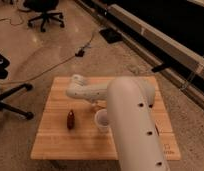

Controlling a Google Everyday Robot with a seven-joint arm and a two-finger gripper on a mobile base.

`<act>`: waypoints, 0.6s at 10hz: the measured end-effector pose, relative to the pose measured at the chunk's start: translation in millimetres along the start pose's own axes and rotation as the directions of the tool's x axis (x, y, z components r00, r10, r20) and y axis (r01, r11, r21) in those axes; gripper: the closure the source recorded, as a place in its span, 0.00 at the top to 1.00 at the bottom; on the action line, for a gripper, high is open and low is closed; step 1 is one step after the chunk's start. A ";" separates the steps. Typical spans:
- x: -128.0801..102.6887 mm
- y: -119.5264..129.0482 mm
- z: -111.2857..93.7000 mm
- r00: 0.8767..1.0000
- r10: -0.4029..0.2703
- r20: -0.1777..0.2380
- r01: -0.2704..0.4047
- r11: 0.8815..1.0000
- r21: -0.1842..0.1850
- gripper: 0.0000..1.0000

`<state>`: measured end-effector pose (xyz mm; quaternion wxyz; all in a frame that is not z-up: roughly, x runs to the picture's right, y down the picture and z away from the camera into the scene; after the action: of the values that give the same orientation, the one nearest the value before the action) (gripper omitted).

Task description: Stand the bottle upright

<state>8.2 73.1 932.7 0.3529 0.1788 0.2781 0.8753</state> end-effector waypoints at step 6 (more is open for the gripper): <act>-12.7 0.0 -34.0 0.998 0.021 -0.056 -0.023 0.999 -0.048 0.00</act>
<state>-0.4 51.8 904.7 0.3396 0.1486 0.2643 0.8903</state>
